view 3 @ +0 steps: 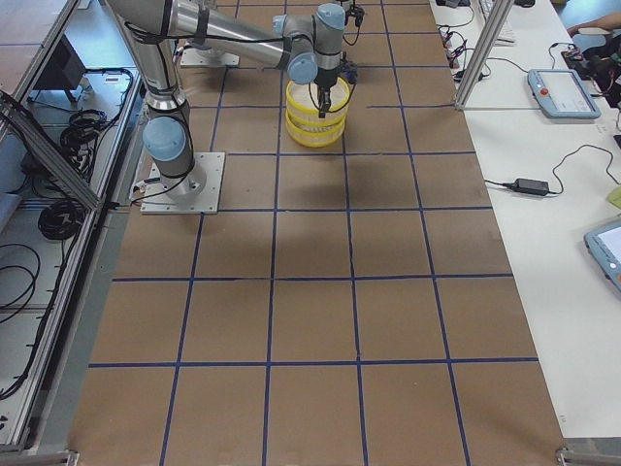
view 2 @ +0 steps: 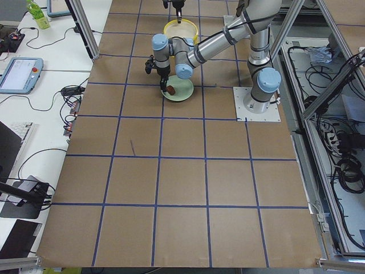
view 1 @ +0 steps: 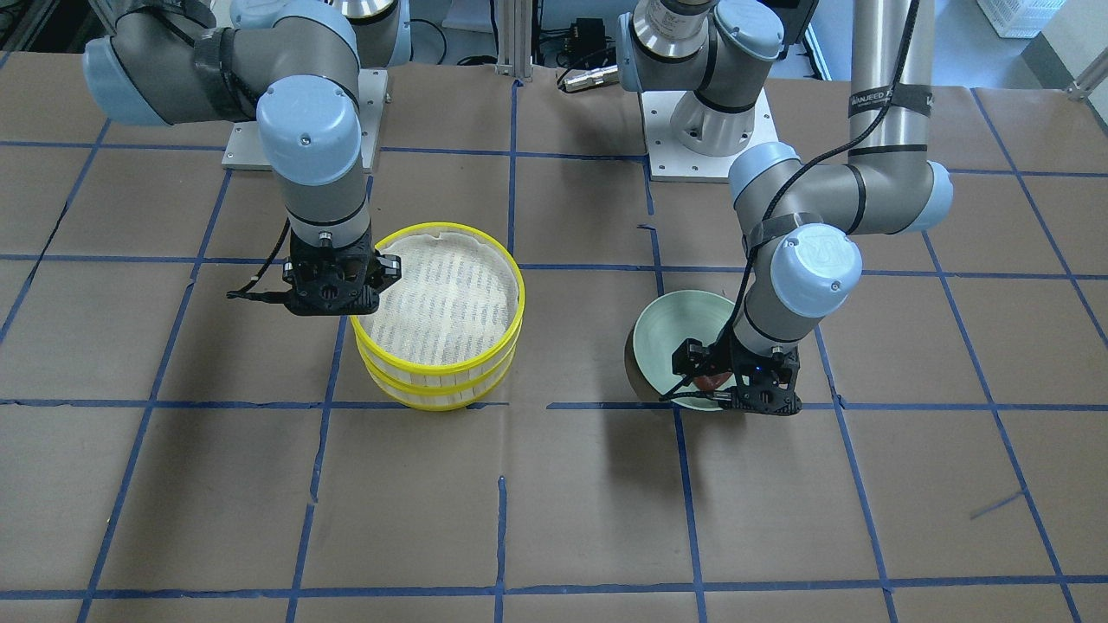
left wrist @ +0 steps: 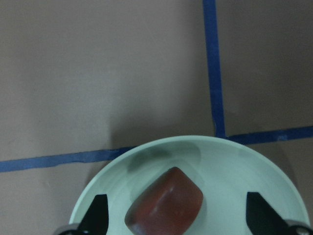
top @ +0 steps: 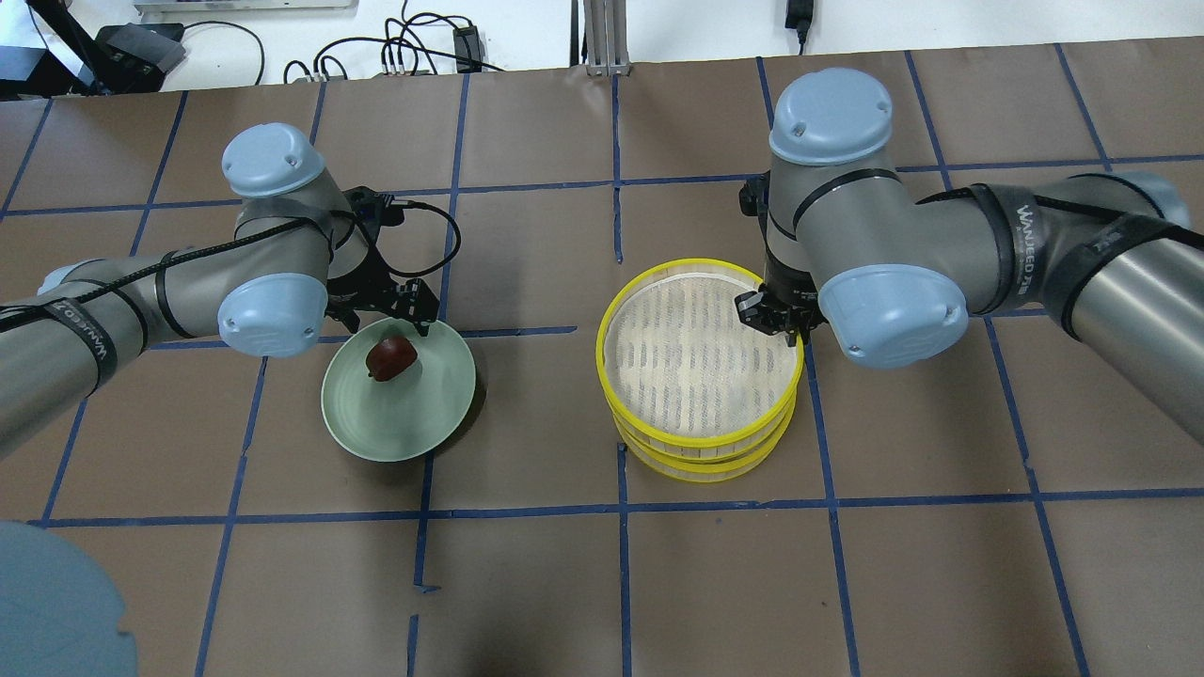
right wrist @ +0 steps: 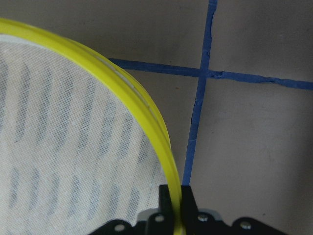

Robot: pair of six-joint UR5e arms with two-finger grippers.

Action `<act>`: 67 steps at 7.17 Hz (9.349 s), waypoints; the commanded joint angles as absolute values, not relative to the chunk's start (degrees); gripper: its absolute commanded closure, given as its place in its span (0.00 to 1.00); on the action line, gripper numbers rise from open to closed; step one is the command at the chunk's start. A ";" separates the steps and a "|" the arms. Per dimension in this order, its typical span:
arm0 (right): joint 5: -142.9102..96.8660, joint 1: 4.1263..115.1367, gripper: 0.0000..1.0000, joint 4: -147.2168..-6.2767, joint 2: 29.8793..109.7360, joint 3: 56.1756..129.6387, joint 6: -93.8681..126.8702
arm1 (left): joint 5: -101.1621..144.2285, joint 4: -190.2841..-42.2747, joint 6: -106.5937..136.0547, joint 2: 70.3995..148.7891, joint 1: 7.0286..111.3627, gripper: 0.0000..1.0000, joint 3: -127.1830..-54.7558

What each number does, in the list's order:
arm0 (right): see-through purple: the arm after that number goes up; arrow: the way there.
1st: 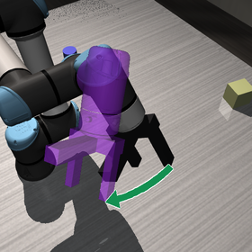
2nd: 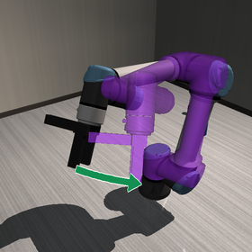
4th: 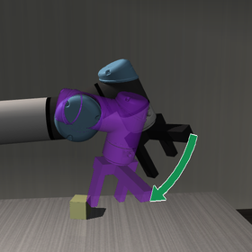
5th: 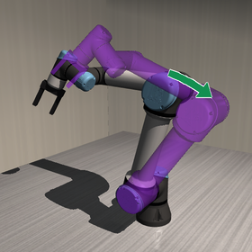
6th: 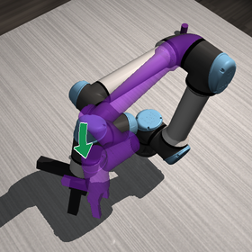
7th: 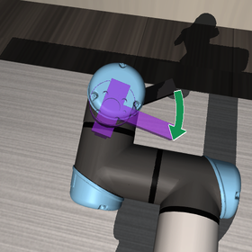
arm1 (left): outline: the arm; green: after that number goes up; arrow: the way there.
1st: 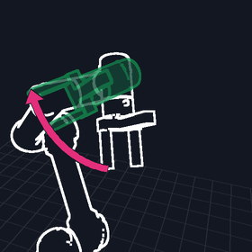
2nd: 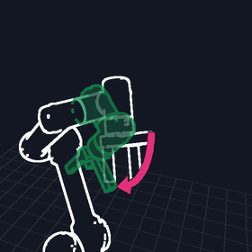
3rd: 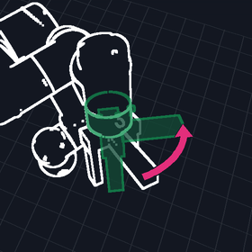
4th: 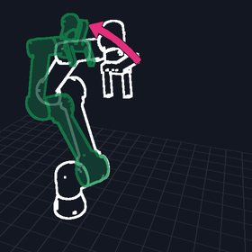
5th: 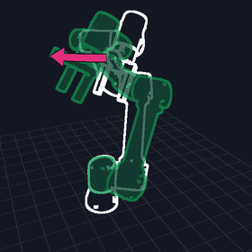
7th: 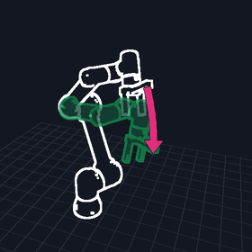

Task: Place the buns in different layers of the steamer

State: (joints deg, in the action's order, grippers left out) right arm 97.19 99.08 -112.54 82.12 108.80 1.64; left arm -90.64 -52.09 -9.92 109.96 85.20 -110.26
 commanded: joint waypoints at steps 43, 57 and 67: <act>89.91 90.70 0.00 -90.00 90.97 89.82 0.44 | -89.83 -59.66 23.31 108.20 115.63 0.00 -93.69; 89.74 90.70 0.00 -89.91 90.97 89.91 0.53 | -87.72 -96.85 -4.31 87.28 82.26 0.00 -88.68; 89.74 90.70 0.00 -89.91 90.97 90.00 0.53 | -90.77 -93.34 -2.90 87.54 88.59 0.00 -90.70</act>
